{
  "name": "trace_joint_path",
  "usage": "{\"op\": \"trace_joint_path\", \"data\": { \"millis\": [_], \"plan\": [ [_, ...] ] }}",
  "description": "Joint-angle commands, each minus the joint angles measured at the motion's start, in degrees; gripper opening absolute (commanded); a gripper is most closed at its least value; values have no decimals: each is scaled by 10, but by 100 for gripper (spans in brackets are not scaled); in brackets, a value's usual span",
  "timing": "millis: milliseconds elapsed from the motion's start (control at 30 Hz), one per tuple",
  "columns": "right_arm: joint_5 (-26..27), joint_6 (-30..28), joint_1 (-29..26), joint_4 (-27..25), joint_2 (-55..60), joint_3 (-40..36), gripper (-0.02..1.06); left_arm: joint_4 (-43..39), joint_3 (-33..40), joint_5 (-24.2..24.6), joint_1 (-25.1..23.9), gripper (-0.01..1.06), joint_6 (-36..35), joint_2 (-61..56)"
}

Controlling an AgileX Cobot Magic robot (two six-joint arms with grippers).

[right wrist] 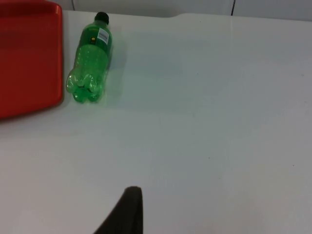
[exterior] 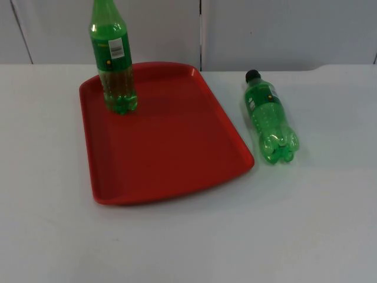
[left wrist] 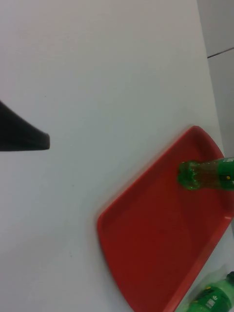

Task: Place the bottle upright on the tray.

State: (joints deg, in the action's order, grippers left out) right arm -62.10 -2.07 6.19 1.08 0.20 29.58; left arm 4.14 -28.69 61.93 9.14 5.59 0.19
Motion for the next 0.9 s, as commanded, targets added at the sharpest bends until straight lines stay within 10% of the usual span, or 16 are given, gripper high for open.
{"op": "trace_joint_path", "data": {
  "millis": [0,867],
  "plan": [
    [4,-1,-3,-2,-2,0,105,-4,3,-2,1,105,-3,-2],
    [4,-1,-3,1,-2,0,105,-4,3,-3,1,105,-3,-2]
  ]
}}
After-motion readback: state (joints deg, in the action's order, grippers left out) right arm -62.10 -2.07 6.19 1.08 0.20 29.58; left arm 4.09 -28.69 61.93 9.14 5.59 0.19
